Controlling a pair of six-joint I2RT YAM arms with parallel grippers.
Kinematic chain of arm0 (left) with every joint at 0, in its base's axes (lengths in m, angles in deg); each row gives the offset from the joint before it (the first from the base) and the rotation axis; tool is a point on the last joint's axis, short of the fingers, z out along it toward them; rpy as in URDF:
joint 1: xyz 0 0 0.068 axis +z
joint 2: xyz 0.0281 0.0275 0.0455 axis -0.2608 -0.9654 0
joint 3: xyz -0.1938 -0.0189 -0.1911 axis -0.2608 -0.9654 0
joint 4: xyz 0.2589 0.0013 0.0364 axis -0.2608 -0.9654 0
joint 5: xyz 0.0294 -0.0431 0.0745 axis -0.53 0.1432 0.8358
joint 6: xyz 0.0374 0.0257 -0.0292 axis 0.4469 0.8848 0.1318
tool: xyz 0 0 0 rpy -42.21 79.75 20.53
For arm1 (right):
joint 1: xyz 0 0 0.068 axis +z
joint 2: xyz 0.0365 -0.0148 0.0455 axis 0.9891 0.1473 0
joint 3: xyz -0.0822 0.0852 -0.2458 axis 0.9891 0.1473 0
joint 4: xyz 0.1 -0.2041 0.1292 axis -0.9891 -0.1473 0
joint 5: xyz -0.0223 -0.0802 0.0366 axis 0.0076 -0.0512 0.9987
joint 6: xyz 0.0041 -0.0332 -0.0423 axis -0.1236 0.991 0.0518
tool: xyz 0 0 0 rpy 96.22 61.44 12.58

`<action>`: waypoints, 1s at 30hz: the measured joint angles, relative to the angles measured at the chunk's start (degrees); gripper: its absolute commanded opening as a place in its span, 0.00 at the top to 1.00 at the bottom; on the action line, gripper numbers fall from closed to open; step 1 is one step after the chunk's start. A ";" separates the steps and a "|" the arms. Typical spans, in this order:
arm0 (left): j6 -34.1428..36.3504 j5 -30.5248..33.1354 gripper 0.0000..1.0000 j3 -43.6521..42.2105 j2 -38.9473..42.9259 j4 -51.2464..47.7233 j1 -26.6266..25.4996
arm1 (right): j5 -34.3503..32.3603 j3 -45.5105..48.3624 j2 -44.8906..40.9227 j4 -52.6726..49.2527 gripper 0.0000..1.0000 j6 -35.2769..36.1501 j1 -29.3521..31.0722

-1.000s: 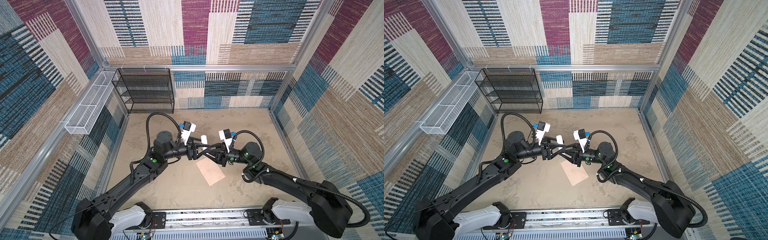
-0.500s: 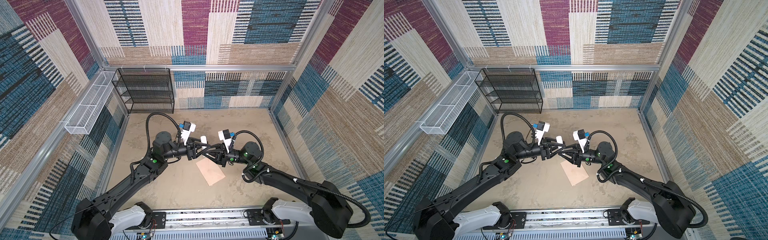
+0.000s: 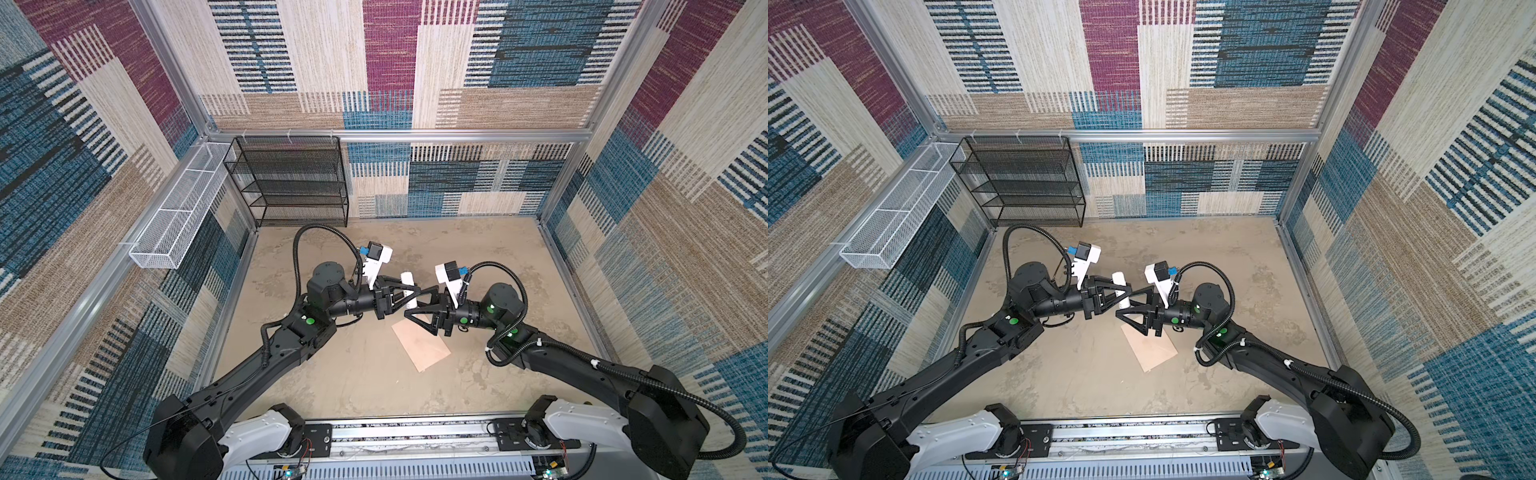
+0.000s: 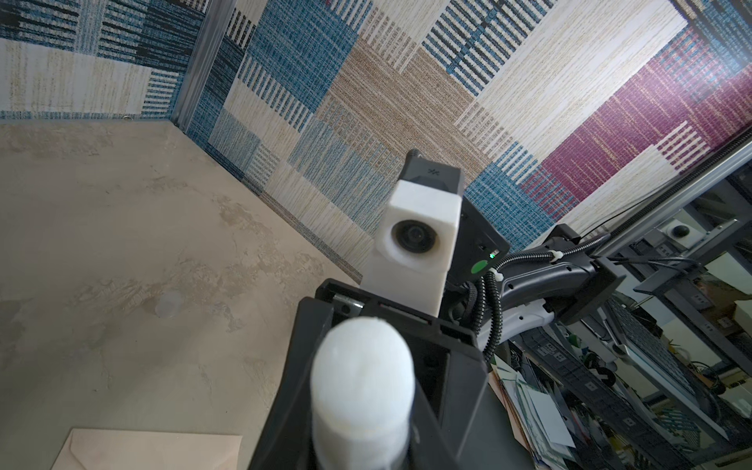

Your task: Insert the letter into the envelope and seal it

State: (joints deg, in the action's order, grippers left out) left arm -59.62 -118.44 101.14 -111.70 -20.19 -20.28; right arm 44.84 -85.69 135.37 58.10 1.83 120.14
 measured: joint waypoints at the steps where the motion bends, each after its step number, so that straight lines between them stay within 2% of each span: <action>1: -0.09 0.00 0.97 0.04 0.09 0.00 0.00 | 0.04 0.48 -0.44 -0.55 0.36 0.50 -0.02; 7: -0.52 -0.02 0.99 0.52 -0.72 -0.02 0.04 | 1.22 1.22 -1.66 -2.45 0.44 2.45 -0.07; 12: -1.16 -0.33 1.00 0.61 -1.42 -0.02 0.04 | 2.19 1.09 -2.73 -2.78 0.46 3.56 -0.11; 20: -1.62 -1.36 1.00 0.61 -1.60 -0.02 0.02 | 2.45 0.44 -2.86 -3.67 0.67 3.76 -0.76; 30: -0.24 0.55 1.00 0.72 -1.57 -1.75 -0.17 | 1.38 0.24 -2.62 -5.40 0.80 2.64 -0.81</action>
State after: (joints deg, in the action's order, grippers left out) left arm -59.86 -117.89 101.86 -113.28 -21.94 -20.45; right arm 46.22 -85.45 132.75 52.70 4.47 119.33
